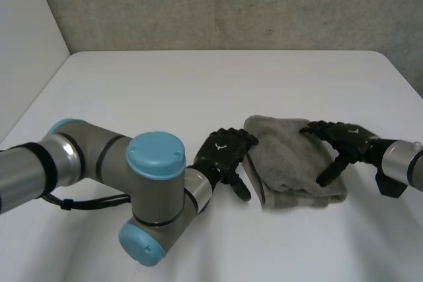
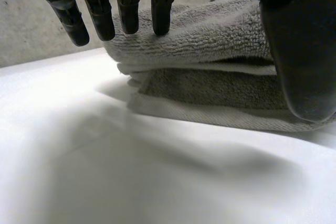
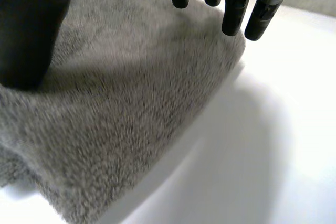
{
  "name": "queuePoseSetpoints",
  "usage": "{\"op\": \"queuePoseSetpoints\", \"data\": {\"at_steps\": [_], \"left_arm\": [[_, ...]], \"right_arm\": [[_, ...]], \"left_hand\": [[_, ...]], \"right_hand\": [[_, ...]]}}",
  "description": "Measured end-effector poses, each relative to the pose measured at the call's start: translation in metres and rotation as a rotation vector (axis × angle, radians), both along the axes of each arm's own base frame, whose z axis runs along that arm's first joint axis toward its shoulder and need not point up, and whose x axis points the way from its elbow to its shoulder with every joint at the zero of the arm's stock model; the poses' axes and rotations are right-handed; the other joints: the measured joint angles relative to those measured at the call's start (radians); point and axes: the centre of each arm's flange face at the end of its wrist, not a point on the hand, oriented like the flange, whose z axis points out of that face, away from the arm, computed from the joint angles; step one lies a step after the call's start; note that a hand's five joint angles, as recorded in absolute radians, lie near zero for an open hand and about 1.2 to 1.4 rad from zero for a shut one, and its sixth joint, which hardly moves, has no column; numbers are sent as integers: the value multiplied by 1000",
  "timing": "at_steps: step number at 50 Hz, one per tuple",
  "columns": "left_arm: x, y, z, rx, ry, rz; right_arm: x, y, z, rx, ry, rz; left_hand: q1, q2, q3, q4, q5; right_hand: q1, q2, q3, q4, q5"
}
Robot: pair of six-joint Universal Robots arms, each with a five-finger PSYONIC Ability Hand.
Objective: Fold the towel.
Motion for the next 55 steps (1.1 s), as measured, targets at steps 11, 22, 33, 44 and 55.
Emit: {"op": "queuePoseSetpoints", "data": {"at_steps": [11, 22, 33, 44, 55], "left_arm": [[23, -13, 95, -167, 118, 129], [93, -25, 198, -323, 132, 369], [146, -50, 200, -289, -36, 575], [147, -53, 201, -281, -42, 584], [144, -49, 202, -281, -32, 571]], "right_arm": [[-4, 6, 83, -189, -44, -78], [-17, 20, 166, -454, -98, -301], [-12, 22, 197, -556, -182, -359], [-2, 27, 199, -555, -193, -328], [-3, 27, 198, -552, -189, -328]], "left_hand": [[0, -1, 0, 0, 0], [0, -1, 0, 0, 0], [0, -1, 0, 0, 0], [0, -1, 0, 0, 0], [0, -1, 0, 0, 0]], "right_hand": [[0, 0, 0, 0, 0], [0, 0, 0, 0, 0], [0, 0, 0, 0, 0], [0, 0, 0, 0, 0], [0, 0, 0, 0, 0]]}}
